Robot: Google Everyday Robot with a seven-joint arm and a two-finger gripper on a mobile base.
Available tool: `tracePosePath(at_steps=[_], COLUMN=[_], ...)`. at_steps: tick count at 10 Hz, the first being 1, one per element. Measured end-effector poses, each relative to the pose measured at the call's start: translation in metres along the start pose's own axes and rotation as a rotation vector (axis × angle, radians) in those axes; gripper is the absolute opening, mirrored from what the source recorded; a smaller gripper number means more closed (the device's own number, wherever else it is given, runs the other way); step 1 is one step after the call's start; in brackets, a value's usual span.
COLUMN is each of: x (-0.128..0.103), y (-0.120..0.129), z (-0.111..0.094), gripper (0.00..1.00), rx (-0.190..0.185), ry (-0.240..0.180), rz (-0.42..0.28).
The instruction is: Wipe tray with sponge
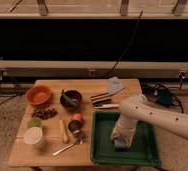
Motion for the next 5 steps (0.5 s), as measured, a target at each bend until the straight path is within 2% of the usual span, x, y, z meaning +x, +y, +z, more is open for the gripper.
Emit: tracePosePath(at_steps=[5], x=[0.0032], y=[0.0058], z=[-0.0019], gripper=[0.80], rx=[0.006], ry=[-0.003], rz=[0.010])
